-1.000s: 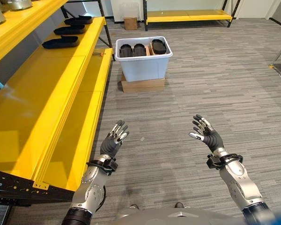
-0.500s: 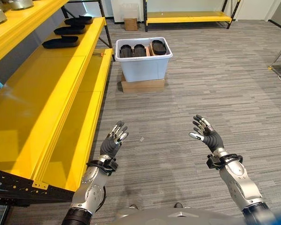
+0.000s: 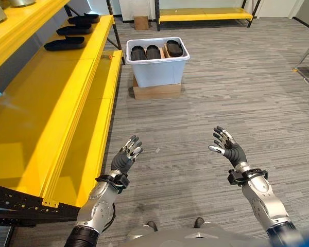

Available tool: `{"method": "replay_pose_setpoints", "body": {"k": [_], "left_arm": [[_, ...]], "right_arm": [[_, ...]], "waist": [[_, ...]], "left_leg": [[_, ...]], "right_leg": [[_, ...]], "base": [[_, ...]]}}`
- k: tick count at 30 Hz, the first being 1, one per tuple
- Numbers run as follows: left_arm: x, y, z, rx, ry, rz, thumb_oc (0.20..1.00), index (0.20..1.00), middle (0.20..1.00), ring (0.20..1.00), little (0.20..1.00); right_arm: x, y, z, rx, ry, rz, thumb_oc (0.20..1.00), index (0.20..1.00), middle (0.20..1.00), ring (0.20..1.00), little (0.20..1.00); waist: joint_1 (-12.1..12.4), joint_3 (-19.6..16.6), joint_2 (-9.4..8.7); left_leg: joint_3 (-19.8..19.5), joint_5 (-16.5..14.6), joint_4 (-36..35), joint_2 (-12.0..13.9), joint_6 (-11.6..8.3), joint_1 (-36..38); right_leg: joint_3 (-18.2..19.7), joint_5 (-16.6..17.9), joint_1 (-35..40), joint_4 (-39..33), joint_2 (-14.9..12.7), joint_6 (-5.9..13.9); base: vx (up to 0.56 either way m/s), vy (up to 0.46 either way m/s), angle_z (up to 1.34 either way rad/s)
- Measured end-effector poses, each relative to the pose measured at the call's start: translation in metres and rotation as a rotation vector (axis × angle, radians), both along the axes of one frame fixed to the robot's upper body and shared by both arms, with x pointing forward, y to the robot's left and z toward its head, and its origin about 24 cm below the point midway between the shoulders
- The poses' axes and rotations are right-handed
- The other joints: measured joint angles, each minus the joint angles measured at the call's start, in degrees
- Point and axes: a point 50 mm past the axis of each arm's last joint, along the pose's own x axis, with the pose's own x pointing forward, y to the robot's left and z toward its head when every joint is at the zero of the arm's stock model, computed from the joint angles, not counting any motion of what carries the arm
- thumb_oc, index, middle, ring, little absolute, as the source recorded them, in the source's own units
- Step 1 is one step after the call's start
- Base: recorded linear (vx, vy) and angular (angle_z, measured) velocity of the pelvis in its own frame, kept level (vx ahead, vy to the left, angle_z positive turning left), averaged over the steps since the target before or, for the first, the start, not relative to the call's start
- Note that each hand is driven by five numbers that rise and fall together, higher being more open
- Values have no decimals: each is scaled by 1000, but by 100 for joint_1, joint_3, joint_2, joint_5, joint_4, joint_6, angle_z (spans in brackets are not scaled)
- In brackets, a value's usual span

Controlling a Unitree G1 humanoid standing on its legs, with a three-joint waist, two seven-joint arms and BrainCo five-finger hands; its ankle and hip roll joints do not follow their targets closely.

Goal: Move parts from the plastic box to the shelf.

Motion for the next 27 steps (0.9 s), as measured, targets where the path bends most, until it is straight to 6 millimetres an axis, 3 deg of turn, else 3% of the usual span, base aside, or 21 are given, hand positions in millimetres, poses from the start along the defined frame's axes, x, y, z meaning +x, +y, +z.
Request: {"method": "replay_pose_setpoints", "body": {"k": [2, 3, 5, 7, 8, 11, 13, 15, 16, 17, 18, 19, 20, 21, 23, 24, 25, 27], "left_arm": [[1, -3, -1, 4, 7, -19, 1000, 1000, 1000, 1000, 1000], [1, -8, -3, 12, 15, -47, 1000, 1000, 1000, 1000, 1000], [0, -13, -3, 32, 19, -88, 1000, 1000, 1000, 1000, 1000], [4, -10, 0, 51, 11, -83, 1000, 1000, 1000, 1000, 1000], [6, -10, 2, 54, 4, -84, 1000, 1000, 1000, 1000, 1000], [7, -13, 1, 55, 1, -81, 1000, 1000, 1000, 1000, 1000], [3, -17, -2, 71, 6, -105, 1000, 1000, 1000, 1000, 1000], [-1, -23, -6, 85, 13, -140, 1000, 1000, 1000, 1000, 1000], [-2, -25, -7, 95, 17, -158, 1000, 1000, 1000, 1000, 1000], [-3, -27, -8, 113, 18, -173, 1000, 1000, 1000, 1000, 1000], [-3, -31, -9, 111, 17, -180, 1000, 1000, 1000, 1000, 1000], [-4, -38, -9, 98, 14, -197, 1000, 1000, 1000, 1000, 1000], [-3, -44, -7, 80, 1, -206, 1000, 1000, 1000, 1000, 1000], [-1, -47, -5, 56, -7, -187, 1000, 1000, 1000, 1000, 1000], [-1, -51, -5, 9, 9, -142, 1000, 1000, 1000, 1000, 1000], [0, -54, -4, -19, 1, -136, 1000, 1000, 1000, 1000, 1000], [2, -54, 2, -16, -22, -117, 1000, 1000, 1000, 1000, 1000], [3, -53, 3, -16, -28, -95, 1000, 1000, 1000, 1000, 1000]], "right_arm": [[4, 0, 4, -4, -14, -18, 1000, 1000, 1000, 1000, 1000], [9, -1, 8, -6, -33, -33, 1000, 1000, 1000, 1000, 1000], [14, -4, 15, -12, -64, -47, 1000, 1000, 1000, 1000, 1000], [14, -4, 17, -9, -83, -43, 1000, 1000, 1000, 1000, 1000], [13, -4, 16, -9, -86, -45, 1000, 1000, 1000, 1000, 1000], [11, -5, 15, -18, -88, -62, 1000, 1000, 1000, 1000, 1000], [10, -7, 12, -19, -79, -78, 1000, 1000, 1000, 1000, 1000], [7, -10, 5, -23, -56, -94, 1000, 1000, 1000, 1000, 1000], [7, -11, 4, -25, -52, -101, 1000, 1000, 1000, 1000, 1000], [6, -11, 3, -26, -48, -107, 1000, 1000, 1000, 1000, 1000], [6, -16, 1, -36, -45, -126, 1000, 1000, 1000, 1000, 1000], [5, -22, 2, -47, -44, -153, 1000, 1000, 1000, 1000, 1000], [7, -28, 5, -65, -56, -176, 1000, 1000, 1000, 1000, 1000], [16, -28, 15, -92, -95, -179, 1000, 1000, 1000, 1000, 1000], [18, -32, 19, -126, -115, -200, 1000, 1000, 1000, 1000, 1000], [19, -35, 23, -161, -127, -201, 1000, 1000, 1000, 1000, 1000], [18, -35, 20, -163, -115, -204, 1000, 1000, 1000, 1000, 1000], [20, -34, 22, -162, -124, -202, 1000, 1000, 1000, 1000, 1000]], "waist": [[77, 68, -23], [107, 102, 34], [109, 122, 32], [-15, 153, -128], [-72, 160, -154], [-196, 127, -245], [-207, 159, -245], [-229, 162, -286], [-215, 165, -330], [-241, 131, -377], [-318, 108, -361], [-394, 77, -181], [-362, 20, 2], [-337, 54, 99], [-364, 43, 45], [-335, 14, 31], [-310, -9, -82], [-202, -39, -129]], "left_leg": [[91, -84, -24, -20, 80, 7], [122, -107, -28, 2, 117, 24], [282, -116, -24, -26, 164, -11], [157, -136, -23, -160, 171, -16], [126, -143, -24, -200, 175, -13], [44, -230, -23, -316, 184, 46], [-29, -319, -4, -309, 136, 229], [-107, -377, -21, -266, 76, 431], [-226, -463, -20, -230, -48, 580], [-329, -531, -3, -191, -158, 665], [-552, -653, 85, -29, -319, 811], [-706, -741, 176, 220, -403, 825], [-749, -749, 287, 459, -386, 822], [-720, -662, 683, 722, -447, 793], [-716, -380, 1104, 911, -621, 799], [-738, -145, 1327, 1063, -819, 690], [-729, -56, 2143, 1239, -954, 272], [-731, 75, 2916, 1416, -974, -118]], "right_leg": [[-204, 71, -360, 611, -124, 122], [-483, 189, -615, 1071, -259, 331], [-932, 145, -963, 1382, -503, 471], [-328, 194, -968, 683, -364, 568], [-212, 231, -987, 382, -337, 615], [-322, 678, -1191, -658, -561, 961], [-338, 796, -1245, -1055, -655, 921], [-340, 795, -1220, -1045, -683, 913], [-284, 785, -1148, -950, -697, 909], [-209, 749, -1027, -808, -677, 859], [40, 997, -834, -681, -511, 539], [134, 968, -724, -585, -249, 431], [168, 824, -670, -503, 22, 192], [156, 588, -583, -324, 247, -189], [14, 255, -313, -217, 340, -370], [-81, 122, -262, -197, 468, -526], [-151, -34, -234, -230, 513, -610], [-109, -55, -116, -302, 572, -882]], "base": [[19, 153, -28], [-17, 52, -23], [108, -37, -18], [167, -90, 10], [231, -127, 16], [297, -134, 11], [310, -123, 17], [337, -137, 31], [452, -180, 49], [431, -169, 70], [419, -171, 93], [398, -172, 87], [605, -288, 42], [499, -242, 6], [442, -295, 9], [486, -427, 21], [465, -445, 0], [242, -257, -8]]}}
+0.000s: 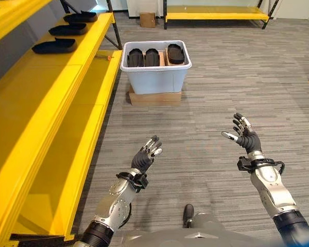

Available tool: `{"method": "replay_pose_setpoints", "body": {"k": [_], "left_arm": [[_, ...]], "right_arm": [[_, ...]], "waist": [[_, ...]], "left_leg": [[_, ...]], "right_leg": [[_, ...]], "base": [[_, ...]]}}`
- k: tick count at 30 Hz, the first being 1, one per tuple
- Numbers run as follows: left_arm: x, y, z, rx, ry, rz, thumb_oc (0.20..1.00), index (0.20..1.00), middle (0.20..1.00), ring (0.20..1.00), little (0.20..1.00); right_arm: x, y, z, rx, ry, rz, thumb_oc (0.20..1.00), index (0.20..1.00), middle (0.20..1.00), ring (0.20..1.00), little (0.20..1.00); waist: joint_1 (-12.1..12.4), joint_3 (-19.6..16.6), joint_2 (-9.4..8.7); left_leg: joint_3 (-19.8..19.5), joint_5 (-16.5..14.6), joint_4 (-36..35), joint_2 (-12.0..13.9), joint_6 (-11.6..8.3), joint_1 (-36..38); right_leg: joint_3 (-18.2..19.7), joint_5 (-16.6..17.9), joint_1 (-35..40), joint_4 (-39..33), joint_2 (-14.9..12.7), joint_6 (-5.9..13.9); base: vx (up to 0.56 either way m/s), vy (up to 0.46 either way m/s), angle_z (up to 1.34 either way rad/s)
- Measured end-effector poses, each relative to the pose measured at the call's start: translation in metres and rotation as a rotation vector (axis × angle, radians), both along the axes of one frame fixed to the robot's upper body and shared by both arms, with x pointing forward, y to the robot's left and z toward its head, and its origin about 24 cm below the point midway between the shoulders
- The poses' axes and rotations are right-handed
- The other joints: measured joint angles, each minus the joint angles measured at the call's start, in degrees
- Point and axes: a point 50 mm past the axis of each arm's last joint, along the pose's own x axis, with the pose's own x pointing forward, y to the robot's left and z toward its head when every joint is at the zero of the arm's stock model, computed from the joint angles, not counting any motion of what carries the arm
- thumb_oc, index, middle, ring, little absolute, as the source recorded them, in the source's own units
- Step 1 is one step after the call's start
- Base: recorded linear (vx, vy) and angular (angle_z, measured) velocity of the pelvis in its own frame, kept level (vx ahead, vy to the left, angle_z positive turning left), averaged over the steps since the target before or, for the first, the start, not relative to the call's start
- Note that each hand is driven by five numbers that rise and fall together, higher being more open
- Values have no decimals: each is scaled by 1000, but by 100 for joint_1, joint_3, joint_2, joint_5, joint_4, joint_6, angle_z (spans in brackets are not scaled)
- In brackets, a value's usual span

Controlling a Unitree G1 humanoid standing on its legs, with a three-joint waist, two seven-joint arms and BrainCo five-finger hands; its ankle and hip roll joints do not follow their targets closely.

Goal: Move parts from the plastic box to the shelf.

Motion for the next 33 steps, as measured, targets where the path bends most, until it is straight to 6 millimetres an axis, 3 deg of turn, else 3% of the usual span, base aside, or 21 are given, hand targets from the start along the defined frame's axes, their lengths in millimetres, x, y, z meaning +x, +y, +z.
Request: {"method": "replay_pose_setpoints", "body": {"k": [1, 2, 5, 6, 8, 9, 11, 13, 14, 15, 18, 20, 21, 23, 24, 25, 27, 30, 31, 32, 33], "left_arm": [[1, 1, 1, 2, -8, 5, 1000, 1000, 1000, 1000, 1000], [6, 4, 4, 9, -23, 40, 1000, 1000, 1000, 1000, 1000], [6, 14, 3, 33, -18, 84, 1000, 1000, 1000, 1000, 1000], [7, 14, 2, 36, -19, 89, 1000, 1000, 1000, 1000, 1000], [6, 16, -1, 37, -7, 95, 1000, 1000, 1000, 1000, 1000], [6, 19, -1, 38, -5, 108, 1000, 1000, 1000, 1000, 1000], [4, 26, -2, 42, 2, 139, 1000, 1000, 1000, 1000, 1000], [3, 29, -3, 48, 7, 150, 1000, 1000, 1000, 1000, 1000], [-1, 30, -8, 50, 24, 164, 1000, 1000, 1000, 1000, 1000], [-10, 35, -16, 55, 54, 203, 1000, 1000, 1000, 1000, 1000], [-17, 41, -27, 68, 100, 241, 1000, 1000, 1000, 1000, 1000], [-16, 47, -29, 76, 102, 271, 1000, 1000, 1000, 1000, 1000], [-16, 48, -29, 79, 100, 273, 1000, 1000, 1000, 1000, 1000], [-14, 42, -26, 54, 78, 279, 1000, 1000, 1000, 1000, 1000], [-12, 42, -26, 56, 74, 281, 1000, 1000, 1000, 1000, 1000], [-10, 48, -24, 90, 62, 277, 1000, 1000, 1000, 1000, 1000], [-3, 55, -17, 143, 30, 259, 1000, 1000, 1000, 1000, 1000], [11, 56, -4, 187, -33, 230, 1000, 1000, 1000, 1000, 1000], [15, 56, 0, 191, -58, 234, 1000, 1000, 1000, 1000, 1000], [18, 59, 5, 202, -83, 238, 1000, 1000, 1000, 1000, 1000], [17, 65, 7, 228, -89, 234, 1000, 1000, 1000, 1000, 1000]], "right_arm": [[0, 0, 1, -2, -3, -3, 1000, 1000, 1000, 1000, 1000], [-1, -1, -1, -7, 6, -11, 1000, 1000, 1000, 1000, 1000], [-5, 5, -11, -9, 43, 13, 1000, 1000, 1000, 1000, 1000], [-5, 4, -11, -12, 44, 7, 1000, 1000, 1000, 1000, 1000], [-9, 1, -12, -27, 33, 5, 1000, 1000, 1000, 1000, 1000], [-10, 2, -13, -25, 30, 10, 1000, 1000, 1000, 1000, 1000], [-11, 5, -14, -29, 31, 30, 1000, 1000, 1000, 1000, 1000], [-11, 7, -13, -28, 24, 38, 1000, 1000, 1000, 1000, 1000], [-14, 9, -18, -13, 34, 36, 1000, 1000, 1000, 1000, 1000], [-15, 10, -20, -15, 45, 57, 1000, 1000, 1000, 1000, 1000], [-22, 9, -27, -16, 77, 74, 1000, 1000, 1000, 1000, 1000], [-25, 13, -30, -17, 91, 101, 1000, 1000, 1000, 1000, 1000], [-25, 13, -29, -30, 94, 122, 1000, 1000, 1000, 1000, 1000], [-27, 5, -23, -66, 79, 132, 1000, 1000, 1000, 1000, 1000], [-27, 6, -23, -59, 79, 133, 1000, 1000, 1000, 1000, 1000], [-28, 15, -25, -24, 78, 152, 1000, 1000, 1000, 1000, 1000], [-27, 23, -25, 25, 63, 151, 1000, 1000, 1000, 1000, 1000], [-23, 31, -22, 48, 44, 162, 1000, 1000, 1000, 1000, 1000], [-21, 32, -20, 48, 33, 163, 1000, 1000, 1000, 1000, 1000], [-19, 34, -16, 55, 16, 165, 1000, 1000, 1000, 1000, 1000], [-10, 37, -5, 60, -34, 171, 1000, 1000, 1000, 1000, 1000]], "waist": [[-32, -23, 0], [-48, -22, 9], [-79, -160, -114], [-69, -269, -26], [-149, -288, 6], [-121, -287, 5], [-93, -271, 3], [-76, -238, 18], [-42, -201, 17], [162, -66, 229], [175, 42, 375], [134, 72, 321], [127, 69, 256], [68, -37, 455], [74, -52, 484], [153, -35, 184], [155, -22, -90], [175, -17, -37], [187, -5, -2], [253, -12, -21], [310, -27, -60]], "left_leg": [[-7, -54, -92, -77, -49, -82], [-17, 359, -56, -19, -179, -139], [27, 984, 259, 132, -380, -269], [124, 946, 823, 369, -432, -522], [406, 272, 1651, 151, -347, -1077], [585, -120, 1454, -38, -172, -1161], [873, -495, 685, -212, 66, -1231], [940, -488, -608, -249, 102, -1260], [635, -186, -1911, -329, -63, -1316], [131, 411, -2950, -69, -31, -1277], [15, 677, -2943, 340, -77, -1336], [320, 708, -2736, 389, -24, -1330], [452, 712, -2670, 246, -14, -1177], [495, 697, -2690, 62, 68, -899], [487, 1091, -2789, -43, 259, -755], [621, 888, -2782, -413, 419, -636], [634, 739, -2771, -863, 617, -572], [556, 479, -2816, -1140, 938, -325], [528, 411, -2855, -1174, 1029, -249], [504, 355, -2858, -1222, 1079, -245], [520, 234, -2901, -1412, 1144, -174]], "right_leg": [[-4, -81, 12, 24, 5, -91], [-74, -115, 10, 102, 100, -152], [-345, -331, 82, 201, 148, -165], [-385, -539, 180, 61, 306, -408], [-483, -577, 254, -21, 254, -458], [-507, -576, 277, -64, 251, -453], [-549, -578, 318, -74, 268, -450], [-581, -609, 410, -167, 274, -276], [-408, -599, 486, -309, 280, -105], [-136, -549, 597, -415, 394, 91], [88, -657, 822, -365, 395, 76], [137, -696, 949, -328, 231, 138], [158, -717, 1044, -284, 61, 239], [176, -794, 1176, -206, -18, 629], [231, -894, 1199, -52, -155, 792], [269, -980, 1140, 198, -518, 925], [271, -856, 1150, 398, -935, 995], [314, -490, 961, 1190, -1264, 1140], [352, -645, 870, 1388, -1285, 1319], [409, -612, 704, 1399, -1206, 1342], [483, -266, 449, 1731, -1340, 1564]], "base": [[218, -237, -5], [262, -290, -2], [269, -235, -11], [287, -161, 8], [235, -8, 24], [109, 87, 22], [164, 162, 20], [304, 314, 18], [496, 406, -53], [497, 347, -73], [321, 258, -54], [234, 182, -30], [217, 264, -17], [289, 357, -9], [270, 306, -19], [281, 333, -16], [282, 347, 13], [176, 252, 32], [205, 326, 23], [150, 241, 14], [219, 396, 10]]}}
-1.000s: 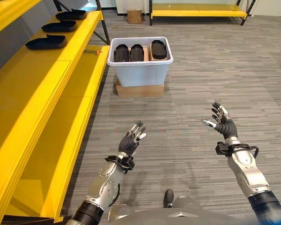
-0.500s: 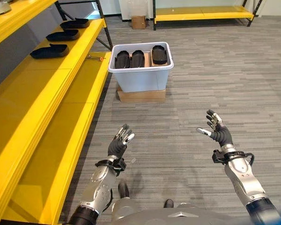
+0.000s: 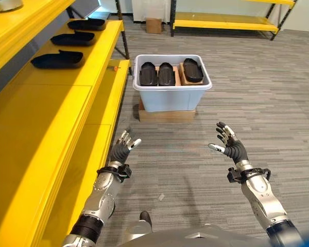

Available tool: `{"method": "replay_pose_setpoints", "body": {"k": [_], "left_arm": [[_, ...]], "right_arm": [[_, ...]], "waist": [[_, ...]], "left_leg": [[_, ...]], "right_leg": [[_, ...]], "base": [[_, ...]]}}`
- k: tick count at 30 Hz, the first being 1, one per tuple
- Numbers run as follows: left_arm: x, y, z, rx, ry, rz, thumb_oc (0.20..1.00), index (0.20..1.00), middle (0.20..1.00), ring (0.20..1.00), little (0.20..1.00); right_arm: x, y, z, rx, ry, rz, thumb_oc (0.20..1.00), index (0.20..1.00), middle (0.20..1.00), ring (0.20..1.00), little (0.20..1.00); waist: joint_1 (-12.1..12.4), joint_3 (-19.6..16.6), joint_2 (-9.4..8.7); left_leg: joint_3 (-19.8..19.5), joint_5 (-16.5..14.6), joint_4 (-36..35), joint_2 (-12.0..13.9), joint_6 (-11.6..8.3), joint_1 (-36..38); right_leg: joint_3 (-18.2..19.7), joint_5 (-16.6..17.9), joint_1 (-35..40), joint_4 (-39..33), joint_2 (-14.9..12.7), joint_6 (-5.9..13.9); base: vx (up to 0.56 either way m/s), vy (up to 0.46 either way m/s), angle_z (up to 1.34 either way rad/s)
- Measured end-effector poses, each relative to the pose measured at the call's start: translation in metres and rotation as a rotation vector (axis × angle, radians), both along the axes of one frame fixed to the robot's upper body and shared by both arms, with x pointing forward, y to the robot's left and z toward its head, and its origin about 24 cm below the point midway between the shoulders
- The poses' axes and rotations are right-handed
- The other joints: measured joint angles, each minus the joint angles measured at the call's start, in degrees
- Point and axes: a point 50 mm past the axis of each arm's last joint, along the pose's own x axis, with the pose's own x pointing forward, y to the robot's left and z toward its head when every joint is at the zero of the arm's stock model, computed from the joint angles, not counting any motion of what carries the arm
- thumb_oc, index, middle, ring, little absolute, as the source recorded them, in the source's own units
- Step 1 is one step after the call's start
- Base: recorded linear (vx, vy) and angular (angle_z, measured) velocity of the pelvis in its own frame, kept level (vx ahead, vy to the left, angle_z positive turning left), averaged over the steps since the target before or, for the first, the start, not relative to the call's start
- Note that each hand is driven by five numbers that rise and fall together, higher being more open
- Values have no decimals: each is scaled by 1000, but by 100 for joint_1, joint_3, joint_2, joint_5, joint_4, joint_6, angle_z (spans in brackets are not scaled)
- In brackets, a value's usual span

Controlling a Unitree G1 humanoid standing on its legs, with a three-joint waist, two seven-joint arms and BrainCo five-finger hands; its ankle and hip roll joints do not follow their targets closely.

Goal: Move parts from the plastic box to the shelf.

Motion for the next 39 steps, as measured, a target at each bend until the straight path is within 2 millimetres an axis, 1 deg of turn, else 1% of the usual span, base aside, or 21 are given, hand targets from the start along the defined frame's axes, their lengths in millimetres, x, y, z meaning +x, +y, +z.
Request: {"method": "replay_pose_setpoints", "body": {"k": [2, 3, 5, 7, 8, 9, 10, 12, 13, 14, 15, 18, 21, 22, 23, 24, 25, 29, 33, 36, 39], "left_arm": [[0, 0, 0, 1, 0, -17, 1000, 1000, 1000, 1000, 1000], [-3, 1, -3, 42, 30, -82, 1000, 1000, 1000, 1000, 1000], [-1, -7, -5, 25, 50, -153, 1000, 1000, 1000, 1000, 1000], [-7, -15, -11, 11, 83, -189, 1000, 1000, 1000, 1000, 1000], [-12, -20, -17, 2, 105, -218, 1000, 1000, 1000, 1000, 1000], [-16, -20, -20, -4, 123, -213, 1000, 1000, 1000, 1000, 1000], [-17, -20, -21, -3, 128, -213, 1000, 1000, 1000, 1000, 1000], [-18, -21, -22, -10, 131, -211, 1000, 1000, 1000, 1000, 1000], [-16, -25, -21, -24, 119, -210, 1000, 1000, 1000, 1000, 1000], [-16, -28, -21, -26, 118, -217, 1000, 1000, 1000, 1000, 1000], [-20, -32, -25, -32, 132, -232, 1000, 1000, 1000, 1000, 1000], [-29, -36, -32, -43, 160, -240, 1000, 1000, 1000, 1000, 1000], [-36, -33, -36, -44, 177, -230, 1000, 1000, 1000, 1000, 1000], [-38, -32, -36, -42, 182, -227, 1000, 1000, 1000, 1000, 1000], [-40, -34, -38, -53, 187, -227, 1000, 1000, 1000, 1000, 1000], [-41, -35, -39, -64, 188, -225, 1000, 1000, 1000, 1000, 1000], [-40, -34, -38, -72, 183, -210, 1000, 1000, 1000, 1000, 1000], [-36, -38, -35, -94, 162, -204, 1000, 1000, 1000, 1000, 1000], [-35, -43, -35, -114, 152, -219, 1000, 1000, 1000, 1000, 1000], [-34, -44, -35, -119, 151, -220, 1000, 1000, 1000, 1000, 1000], [-33, -44, -34, -118, 148, -214, 1000, 1000, 1000, 1000, 1000]], "right_arm": [[1, 1, 1, 4, -5, -1, 1000, 1000, 1000, 1000, 1000], [3, 6, 4, 19, -18, 6, 1000, 1000, 1000, 1000, 1000], [11, 14, 12, 20, -51, 28, 1000, 1000, 1000, 1000, 1000], [13, 19, 13, 19, -55, 40, 1000, 1000, 1000, 1000, 1000], [12, 20, 12, 19, -51, 39, 1000, 1000, 1000, 1000, 1000], [12, 19, 12, 16, -50, 40, 1000, 1000, 1000, 1000, 1000], [12, 15, 13, 14, -52, 32, 1000, 1000, 1000, 1000, 1000], [11, 9, 12, -9, -38, 27, 1000, 1000, 1000, 1000, 1000], [8, 5, 15, -9, -42, 32, 1000, 1000, 1000, 1000, 1000], [7, 4, 16, -1, -40, 28, 1000, 1000, 1000, 1000, 1000], [3, 4, 6, 60, 13, 1, 1000, 1000, 1000, 1000, 1000], [-5, 4, -6, 76, 62, -21, 1000, 1000, 1000, 1000, 1000], [-3, 2, -5, 74, 57, -53, 1000, 1000, 1000, 1000, 1000], [-2, 2, -4, 74, 52, -59, 1000, 1000, 1000, 1000, 1000], [2, 0, -4, 72, 50, -70, 1000, 1000, 1000, 1000, 1000], [2, -2, -4, 71, 50, -81, 1000, 1000, 1000, 1000, 1000], [3, -6, -2, 68, 45, -100, 1000, 1000, 1000, 1000, 1000], [5, -15, 2, 30, 32, -110, 1000, 1000, 1000, 1000, 1000], [7, -16, 5, 24, 21, -113, 1000, 1000, 1000, 1000, 1000], [7, -15, 5, 18, 18, -120, 1000, 1000, 1000, 1000, 1000], [8, -16, 5, 41, 20, -121, 1000, 1000, 1000, 1000, 1000]], "waist": [[52, 0, -18], [207, 3, -31], [316, 1, -51], [322, 4, 59], [307, 1, 112], [244, 53, 184], [140, 84, 132], [-63, 84, 108], [-138, 96, -11], [-226, 149, -122], [-372, 234, -117], [-328, 300, -49], [-286, 221, -38], [-281, 167, -41], [-325, 142, 137], [-329, 101, 293], [-328, 88, 363], [-384, 54, 355], [-357, -20, 283], [-352, -54, 228], [-379, -137, 166]], "left_leg": [[-13, -96, 9, -69, 75, 55], [124, -157, 38, -82, 90, 149], [266, -383, 118, -265, 219, 172], [313, -502, 172, -243, 312, 154], [435, -531, 128, -260, 407, 176], [437, -582, 111, -205, 369, 190], [483, -573, 123, -193, 351, 217], [539, -595, 123, -288, 310, 219], [515, -791, 163, -488, 43, 183], [466, -764, 138, -608, 94, 238], [351, -741, 134, -640, 139, 347], [259, -834, 136, -576, 167, 656], [36, -1011, 145, -474, -55, 953], [-35, -1088, 175, -422, -178, 1009], [-41, -1156, 251, -228, -309, 1051], [-29, -1210, 351, -42, -408, 1083], [-26, -1169, 668, 205, -484, 1109], [-37, -1065, 1396, 598, -646, 967], [-58, -878, 2383, 965, -931, 569], [-207, -511, 2959, 1135, -1109, 306], [-262, -221, 3304, 1225, -1108, 100]], "right_leg": [[18, 272, -98, 192, -53, 53], [36, 494, -288, 485, -138, 144], [-24, 780, -582, 937, -427, 216], [-168, 1216, -851, 1255, -582, 202], [-341, 1303, -1293, 1914, -746, 182], [-343, 569, -1652, 1844, -390, 172], [-456, 339, -1707, 1336, -183, 138], [-817, 359, -1829, 332, -33, 90], [-809, 657, -1988, -1428, 23, 299], [-623, 895, -2037, -2056, -19, 293], [-483, 1120, -2124, -2460, -11, 210], [-622, 1203, -2011, -2148, 16, 75], [-700, 1179, -1489, -1580, 119, 41], [-654, 1161, -1296, -1551, 224, -196], [-682, 1049, -1231, -1504, 407, -526], [-713, 913, -1157, -1452, 594, -737], [-721, 764, -1011, -1407, 796, -1019], [-823, 279, -793, -1257, 1016, -1166], [-827, -38, -736, -1122, 1207, -1451], [-825, -193, -628, -1135, 1319, -1638], [-816, -325, -546, -1212, 1406, -1823]], "base": [[219, 436, -8], [195, 378, -36], [205, 373, -40], [140, 105, -28], [232, -81, -35], [234, -127, -28], [253, -177, -5], [341, -225, 3], [352, -207, -7], [534, -283, 24], [387, -189, 36], [298, -140, 32], [405, -156, 35], [418, -165, 15], [344, -151, 3], [451, -219, -18], [415, -225, -26], [287, -200, -7], [223, -202, -5], [214, -178, -8], [249, -229, -4]]}}
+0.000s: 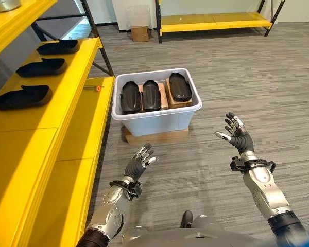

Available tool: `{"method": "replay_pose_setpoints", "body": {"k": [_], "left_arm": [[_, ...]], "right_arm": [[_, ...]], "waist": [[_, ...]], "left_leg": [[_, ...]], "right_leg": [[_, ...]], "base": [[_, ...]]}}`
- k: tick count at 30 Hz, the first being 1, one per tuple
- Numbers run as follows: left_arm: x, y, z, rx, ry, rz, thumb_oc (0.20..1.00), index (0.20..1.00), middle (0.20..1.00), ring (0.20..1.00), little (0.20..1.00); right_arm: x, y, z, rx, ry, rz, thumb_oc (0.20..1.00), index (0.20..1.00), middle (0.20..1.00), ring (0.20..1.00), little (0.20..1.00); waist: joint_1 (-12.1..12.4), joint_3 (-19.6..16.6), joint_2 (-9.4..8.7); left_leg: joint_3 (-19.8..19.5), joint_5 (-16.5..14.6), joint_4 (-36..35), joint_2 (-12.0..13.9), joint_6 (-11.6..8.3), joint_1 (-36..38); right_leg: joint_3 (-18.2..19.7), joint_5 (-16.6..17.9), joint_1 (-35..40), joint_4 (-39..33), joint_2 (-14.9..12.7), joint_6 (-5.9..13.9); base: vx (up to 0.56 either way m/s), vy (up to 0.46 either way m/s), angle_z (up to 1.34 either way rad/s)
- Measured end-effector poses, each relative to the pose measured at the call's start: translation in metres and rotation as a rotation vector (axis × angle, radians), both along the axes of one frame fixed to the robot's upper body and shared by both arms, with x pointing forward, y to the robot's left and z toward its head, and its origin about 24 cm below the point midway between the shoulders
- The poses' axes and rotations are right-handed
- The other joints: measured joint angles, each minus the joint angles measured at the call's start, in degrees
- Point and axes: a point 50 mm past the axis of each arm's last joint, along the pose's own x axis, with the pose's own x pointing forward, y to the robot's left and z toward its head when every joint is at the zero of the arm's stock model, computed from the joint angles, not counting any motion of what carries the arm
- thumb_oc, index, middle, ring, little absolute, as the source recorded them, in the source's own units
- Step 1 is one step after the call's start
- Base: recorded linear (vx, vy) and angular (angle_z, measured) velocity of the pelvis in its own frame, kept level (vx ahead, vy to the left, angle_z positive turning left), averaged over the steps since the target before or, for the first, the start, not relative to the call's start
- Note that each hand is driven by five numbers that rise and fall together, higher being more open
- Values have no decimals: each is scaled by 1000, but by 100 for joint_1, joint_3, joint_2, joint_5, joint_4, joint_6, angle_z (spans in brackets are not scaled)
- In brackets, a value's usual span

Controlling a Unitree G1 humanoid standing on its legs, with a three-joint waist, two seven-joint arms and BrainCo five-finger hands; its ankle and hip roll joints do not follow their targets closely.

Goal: Move parts from the plastic box to the shelf.

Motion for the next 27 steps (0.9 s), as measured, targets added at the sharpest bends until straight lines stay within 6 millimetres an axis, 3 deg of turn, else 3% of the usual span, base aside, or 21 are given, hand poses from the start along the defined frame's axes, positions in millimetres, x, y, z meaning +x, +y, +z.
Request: {"method": "replay_pose_setpoints", "body": {"k": [4, 5, 6, 7, 8, 9, 11, 12, 13, 14, 15, 16, 17, 19, 20, 23, 24, 25, 27], "left_arm": [[3, 13, 3, -8, -12, 80, 1000, 1000, 1000, 1000, 1000], [5, 14, 5, -4, -25, 80, 1000, 1000, 1000, 1000, 1000], [8, 14, 7, -1, -35, 81, 1000, 1000, 1000, 1000, 1000], [7, 15, 7, 9, -35, 88, 1000, 1000, 1000, 1000, 1000], [7, 18, 7, 18, -31, 104, 1000, 1000, 1000, 1000, 1000], [3, 22, 5, 23, -20, 127, 1000, 1000, 1000, 1000, 1000], [0, 31, 4, 50, -7, 151, 1000, 1000, 1000, 1000, 1000], [1, 34, 5, 63, -11, 159, 1000, 1000, 1000, 1000, 1000], [0, 34, 4, 57, -3, 181, 1000, 1000, 1000, 1000, 1000], [-8, 31, -4, 1, 37, 226, 1000, 1000, 1000, 1000, 1000], [-20, 28, -17, -18, 105, 240, 1000, 1000, 1000, 1000, 1000], [-30, 37, -22, -25, 127, 302, 1000, 1000, 1000, 1000, 1000], [-30, 49, -20, -16, 113, 354, 1000, 1000, 1000, 1000, 1000], [-13, 53, -6, 16, 24, 333, 1000, 1000, 1000, 1000, 1000], [-8, 50, -2, 21, 2, 314, 1000, 1000, 1000, 1000, 1000], [3, 47, 5, 63, -37, 273, 1000, 1000, 1000, 1000, 1000], [6, 49, 7, 78, -46, 270, 1000, 1000, 1000, 1000, 1000], [9, 50, 11, 97, -62, 259, 1000, 1000, 1000, 1000, 1000], [12, 52, 14, 125, -69, 251, 1000, 1000, 1000, 1000, 1000]], "right_arm": [[-12, -3, -12, 30, 50, 17, 1000, 1000, 1000, 1000, 1000], [-14, -7, -13, 34, 54, 2, 1000, 1000, 1000, 1000, 1000], [-14, -11, -12, 52, 52, -20, 1000, 1000, 1000, 1000, 1000], [-14, -13, -13, 64, 52, -36, 1000, 1000, 1000, 1000, 1000], [-14, -12, -14, 82, 53, -43, 1000, 1000, 1000, 1000, 1000], [-13, -11, -14, 93, 52, -39, 1000, 1000, 1000, 1000, 1000], [-9, -4, -11, 108, 39, -20, 1000, 1000, 1000, 1000, 1000], [-8, 1, -9, 106, 33, 3, 1000, 1000, 1000, 1000, 1000], [-13, 4, -15, 108, 62, 14, 1000, 1000, 1000, 1000, 1000], [-18, 0, -19, 78, 91, 31, 1000, 1000, 1000, 1000, 1000], [-24, -4, -25, 51, 123, 38, 1000, 1000, 1000, 1000, 1000], [-30, -4, -30, 39, 152, 53, 1000, 1000, 1000, 1000, 1000], [-29, -7, -28, 31, 144, 59, 1000, 1000, 1000, 1000, 1000], [-28, -12, -23, 31, 123, 39, 1000, 1000, 1000, 1000, 1000], [-28, -12, -23, 35, 120, 38, 1000, 1000, 1000, 1000, 1000], [-26, -8, -20, 51, 104, 56, 1000, 1000, 1000, 1000, 1000], [-26, -3, -21, 70, 102, 60, 1000, 1000, 1000, 1000, 1000], [-26, 3, -19, 95, 89, 69, 1000, 1000, 1000, 1000, 1000], [-21, 11, -14, 119, 59, 86, 1000, 1000, 1000, 1000, 1000]], "waist": [[-119, -250, -55], [-141, -278, -91], [-103, -276, -89], [-61, -244, -112], [-37, -204, -188], [65, -144, -267], [19, -46, -184], [3, 14, -138], [22, 103, -50], [271, 301, 211], [135, 314, 348], [222, 265, 356], [231, 293, 307], [178, 223, 132], [173, 168, 78], [207, 82, 125], [204, 77, 18], [242, 60, -53], [282, 71, -11]], "left_leg": [[-76, 818, 297, 384, -443, -218], [6, 1022, 555, 455, -435, -424], [-49, 958, 1164, 527, -467, -793], [-106, 573, 1686, 427, -392, -1137], [-173, -119, 1634, 50, -120, -1409], [-17, -487, 1049, -287, 204, -1478], [515, -575, -68, -336, 319, -1688], [736, -466, -1072, -343, 317, -1668], [531, 81, -2735, -383, 279, -1780], [-137, 411, -3382, -84, 242, -1727], [-396, 577, -3376, 182, 129, -1744], [-815, 618, -3357, 239, 130, -1674], [-681, 586, -3277, 241, 182, -1590], [-220, 600, -2691, -56, 224, -1410], [-191, 599, -2608, -244, 232, -1312], [33, 493, -2733, -650, 667, -920], [41, 553, -2811, -792, 781, -865], [-33, 544, -2959, -939, 856, -755], [-161, 476, -3124, -1089, 1027, -587]], "right_leg": [[-112, -239, 61, 66, 247, -158], [-173, -306, 70, 38, 248, -259], [-151, -355, 79, -36, 276, -295], [-111, -329, 72, -76, 271, -284], [-57, -297, 73, -112, 176, -236], [48, -238, 86, -162, 113, -148], [29, -170, 207, -342, 267, -35], [35, -154, 287, -456, 367, -24], [166, -266, 320, -544, 490, 541], [37, -811, 38, 435, 184, 918], [157, -695, 323, 248, 348, 471], [468, -721, 382, 226, 360, 546], [614, -635, 513, 102, 329, 445], [489, -603, 946, -154, 202, 404], [448, -612, 1017, -199, 131, 420], [429, -703, 1148, -128, -24, 685], [408, -695, 1158, -66, -135, 754], [418, -671, 1104, 123, -266, 794], [490, -731, 917, 538, -457, 976]], "base": [[247, -261, 8], [119, -39, 28], [81, 54, 16], [54, 76, 5], [103, 117, -21], [109, 176, -36], [171, 298, -28], [230, 322, -17], [407, 421, -96], [427, 417, -106], [443, 469, -152], [314, 401, -116], [268, 392, -101], [267, 416, -5], [212, 322, 21], [152, 216, 22], [123, 181, 38], [102, 155, 48], [87, 139, 42]]}}
